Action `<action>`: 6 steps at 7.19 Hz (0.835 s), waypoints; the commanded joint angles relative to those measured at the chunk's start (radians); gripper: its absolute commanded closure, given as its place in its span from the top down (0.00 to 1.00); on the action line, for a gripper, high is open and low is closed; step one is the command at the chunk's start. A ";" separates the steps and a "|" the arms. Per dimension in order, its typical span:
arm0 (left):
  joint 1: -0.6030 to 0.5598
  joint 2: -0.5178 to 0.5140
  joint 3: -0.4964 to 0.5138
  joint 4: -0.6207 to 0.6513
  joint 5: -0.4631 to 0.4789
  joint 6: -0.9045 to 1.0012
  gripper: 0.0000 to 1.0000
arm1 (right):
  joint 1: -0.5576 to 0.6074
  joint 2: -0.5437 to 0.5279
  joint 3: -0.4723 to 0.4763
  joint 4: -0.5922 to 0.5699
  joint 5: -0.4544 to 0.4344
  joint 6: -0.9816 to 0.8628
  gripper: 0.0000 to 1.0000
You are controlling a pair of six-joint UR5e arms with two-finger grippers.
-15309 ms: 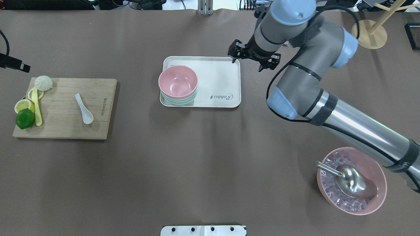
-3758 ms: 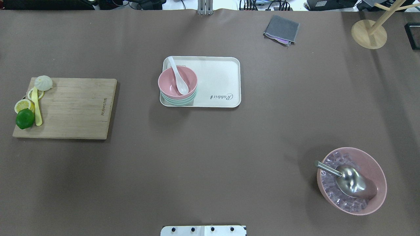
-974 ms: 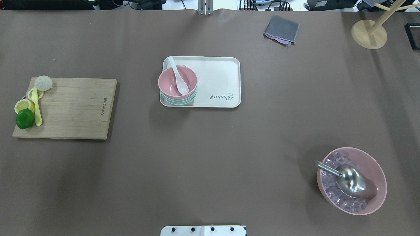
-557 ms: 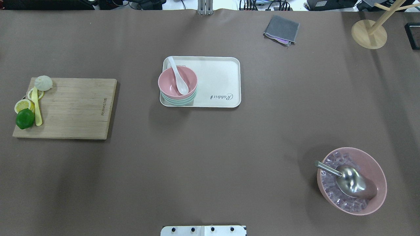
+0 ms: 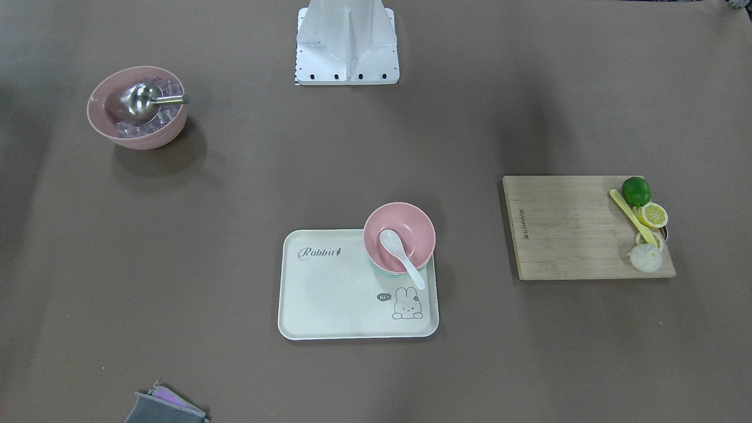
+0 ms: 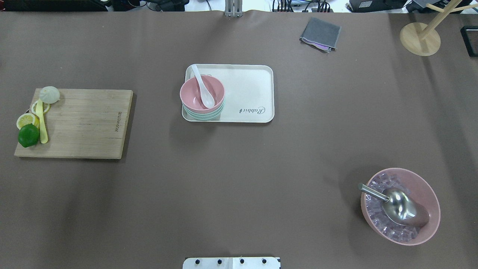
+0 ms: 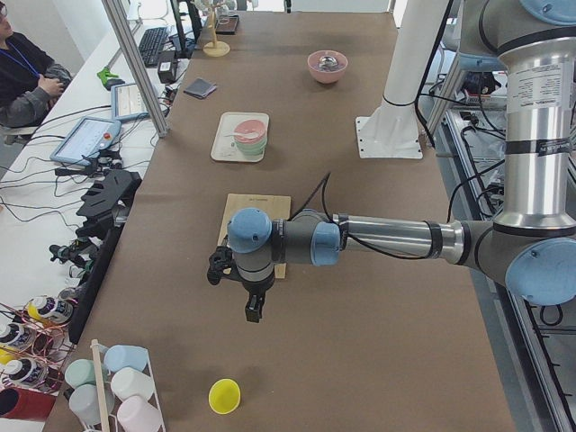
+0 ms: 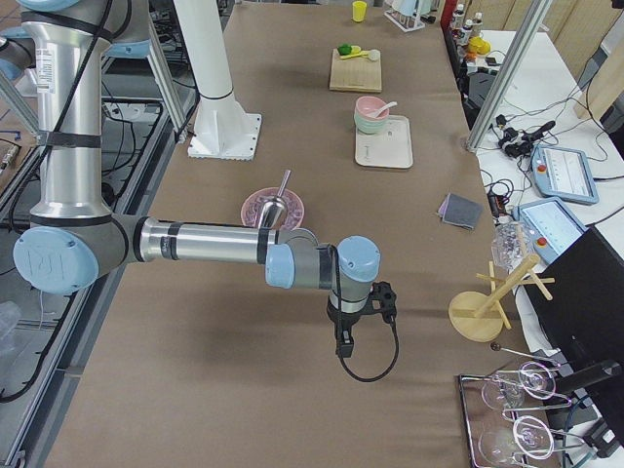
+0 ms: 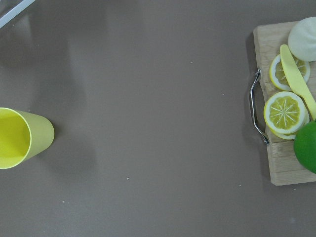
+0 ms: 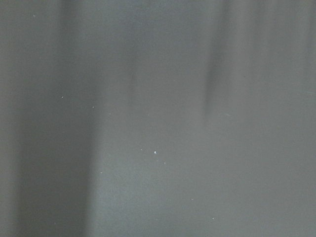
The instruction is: Stack pink bowl on green and place spoon
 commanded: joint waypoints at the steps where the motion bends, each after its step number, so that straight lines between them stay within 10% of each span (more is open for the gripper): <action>1: 0.000 0.000 -0.005 0.000 0.000 0.000 0.98 | 0.000 -0.007 0.002 0.000 0.019 -0.002 1.00; 6: 0.000 0.000 -0.010 0.000 -0.003 0.000 0.98 | 0.000 -0.016 0.002 0.002 0.035 -0.006 1.00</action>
